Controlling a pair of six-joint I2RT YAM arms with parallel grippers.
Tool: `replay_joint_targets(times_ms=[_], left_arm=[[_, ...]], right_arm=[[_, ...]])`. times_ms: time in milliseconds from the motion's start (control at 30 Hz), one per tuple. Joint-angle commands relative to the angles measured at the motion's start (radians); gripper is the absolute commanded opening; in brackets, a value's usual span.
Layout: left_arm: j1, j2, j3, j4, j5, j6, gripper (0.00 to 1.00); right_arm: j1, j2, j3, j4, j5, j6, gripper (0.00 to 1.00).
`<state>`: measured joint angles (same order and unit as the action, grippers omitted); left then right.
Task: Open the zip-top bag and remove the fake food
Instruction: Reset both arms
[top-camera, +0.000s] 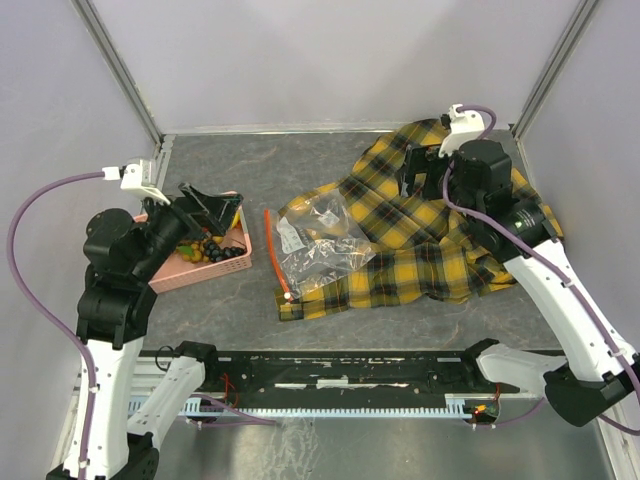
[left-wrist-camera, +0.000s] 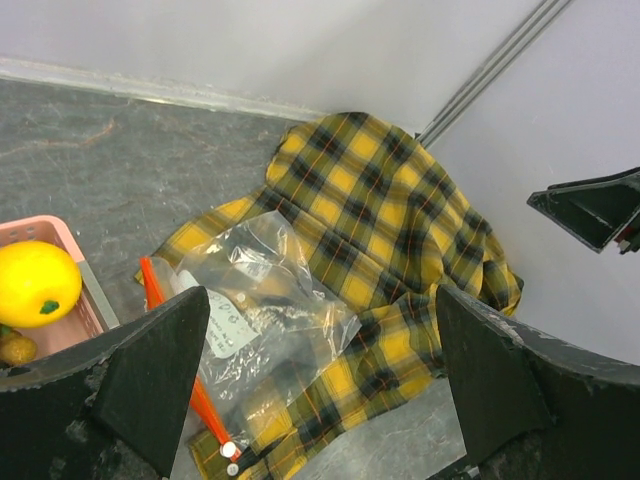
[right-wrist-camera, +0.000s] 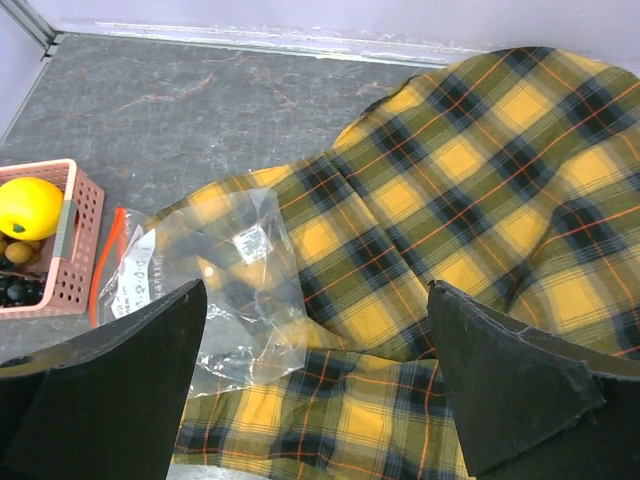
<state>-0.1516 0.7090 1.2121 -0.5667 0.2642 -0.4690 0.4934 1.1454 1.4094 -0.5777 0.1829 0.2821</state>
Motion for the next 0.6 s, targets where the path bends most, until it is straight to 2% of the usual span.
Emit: replay_joint_targets(times_ms=[0, 567], left_arm=[[0.006, 0.001, -0.022, 0.064, 0.042, 0.022, 0.99], [0.005, -0.005, -0.125, 0.171, 0.089, -0.034, 0.99]], right_arm=[[0.011, -0.054, -0.007, 0.015, 0.069, -0.045, 0.99], [0.022, -0.104, -0.064, -0.009, 0.114, -0.097, 0.99]])
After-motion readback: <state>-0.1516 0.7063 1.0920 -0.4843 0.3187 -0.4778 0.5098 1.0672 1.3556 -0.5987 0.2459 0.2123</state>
